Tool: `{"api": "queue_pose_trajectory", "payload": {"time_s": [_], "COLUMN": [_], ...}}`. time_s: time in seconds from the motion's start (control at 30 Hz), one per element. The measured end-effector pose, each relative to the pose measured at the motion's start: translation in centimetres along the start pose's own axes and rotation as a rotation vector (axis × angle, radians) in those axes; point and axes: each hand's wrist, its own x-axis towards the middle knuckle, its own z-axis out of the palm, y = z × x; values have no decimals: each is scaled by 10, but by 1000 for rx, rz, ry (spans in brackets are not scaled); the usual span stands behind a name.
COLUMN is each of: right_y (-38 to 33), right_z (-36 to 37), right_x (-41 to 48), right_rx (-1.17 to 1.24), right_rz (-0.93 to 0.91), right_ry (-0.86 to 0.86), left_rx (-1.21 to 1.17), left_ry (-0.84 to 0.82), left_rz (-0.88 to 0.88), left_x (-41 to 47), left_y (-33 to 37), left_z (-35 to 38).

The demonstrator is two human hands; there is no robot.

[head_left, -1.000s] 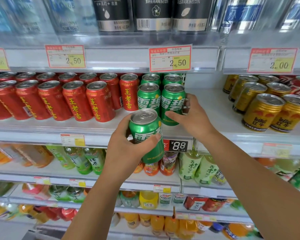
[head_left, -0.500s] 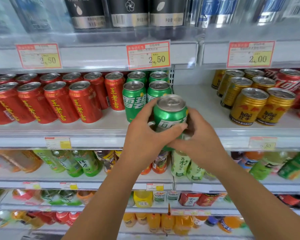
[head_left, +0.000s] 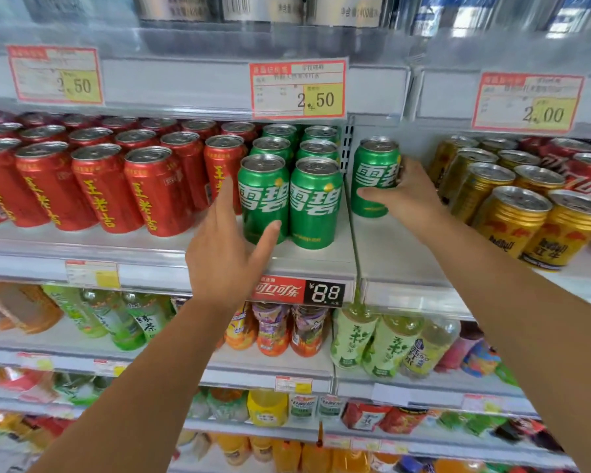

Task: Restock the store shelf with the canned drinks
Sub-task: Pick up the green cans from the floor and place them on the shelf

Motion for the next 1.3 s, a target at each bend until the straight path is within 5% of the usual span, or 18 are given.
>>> {"api": "queue_pose_trajectory", "payload": {"time_s": [0.87, 1.3], "right_y": [25, -4], "right_z": [45, 28], "right_x": [98, 43], "right_rx": [-25, -151], "right_rz": [-21, 123], "right_ry": [40, -51], "left_rx": [129, -42], "left_ry": [150, 113], "left_rz": [87, 16], "left_x": [-1, -1], "left_y": [-8, -9], "left_z": [15, 13]}}
